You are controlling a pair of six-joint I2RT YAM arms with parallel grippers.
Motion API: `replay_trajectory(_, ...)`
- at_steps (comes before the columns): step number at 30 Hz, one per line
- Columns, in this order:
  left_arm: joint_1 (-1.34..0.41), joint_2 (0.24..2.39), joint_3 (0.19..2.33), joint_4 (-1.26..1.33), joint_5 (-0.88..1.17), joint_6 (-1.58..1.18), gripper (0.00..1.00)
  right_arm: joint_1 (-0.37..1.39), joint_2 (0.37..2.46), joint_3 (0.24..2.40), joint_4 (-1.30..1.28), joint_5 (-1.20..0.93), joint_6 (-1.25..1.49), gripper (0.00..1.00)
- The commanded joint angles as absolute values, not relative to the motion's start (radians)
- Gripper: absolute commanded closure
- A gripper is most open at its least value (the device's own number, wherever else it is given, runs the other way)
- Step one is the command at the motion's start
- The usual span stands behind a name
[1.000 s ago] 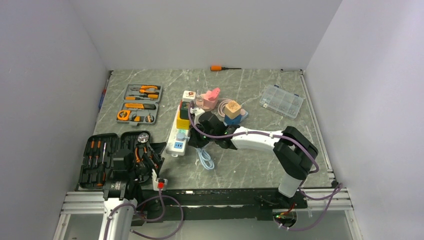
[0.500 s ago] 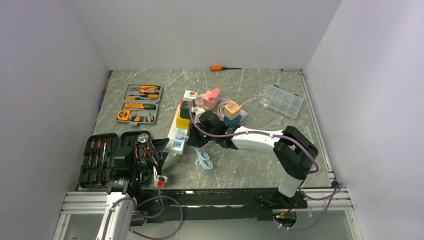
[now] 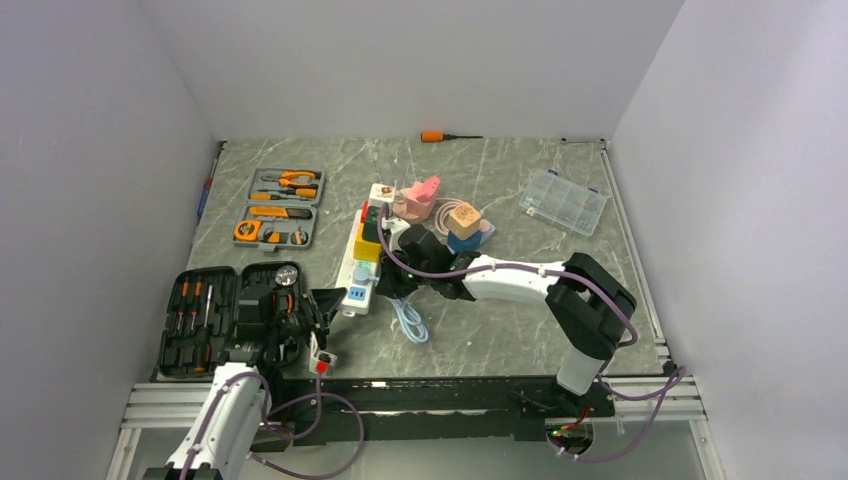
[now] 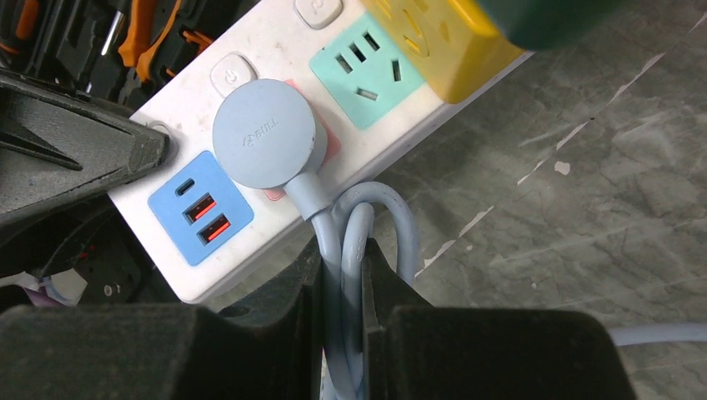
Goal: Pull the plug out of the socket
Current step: Remove the plug from the socket.
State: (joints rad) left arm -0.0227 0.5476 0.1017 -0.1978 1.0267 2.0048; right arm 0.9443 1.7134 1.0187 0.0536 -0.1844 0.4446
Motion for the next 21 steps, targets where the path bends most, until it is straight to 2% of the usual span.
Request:
replay_trajectory(1, -0.062, 0.562, 0.129, -0.106, 1.062, 2.035, 0.68, 0.978, 1.655, 1.053, 0.169, -0.230, 0.439, 1.00)
replay_trajectory(3, -0.077, 0.564, 0.130, -0.075, 1.048, 2.006, 0.74, 0.992, 1.661, 1.054, 0.141, -0.203, 0.419, 0.95)
replay_trajectory(6, -0.091, 0.564, 0.134, -0.042, 1.022, 1.954, 0.84, 1.005, 1.652, 1.024, 0.113, -0.152, 0.395, 0.72)
replay_trajectory(8, -0.095, 0.559, 0.142, -0.039, 1.001, 1.918, 0.90, 1.014, 1.629, 0.987, 0.102, -0.100, 0.383, 0.49)
replay_trajectory(12, -0.098, 0.547, 0.159, -0.069, 0.973, 1.881, 0.98, 1.050, 1.574, 0.933, 0.058, 0.056, 0.335, 0.27)
replay_trajectory(15, -0.098, 0.538, 0.155, -0.063, 0.964, 1.865, 1.00, 1.086, 1.543, 0.938, 0.020, 0.177, 0.283, 0.22)
replay_trajectory(21, -0.100, 0.521, 0.168, -0.115, 0.954, 1.867, 1.00, 1.127, 1.581, 1.020, 0.020, 0.375, 0.131, 0.23)
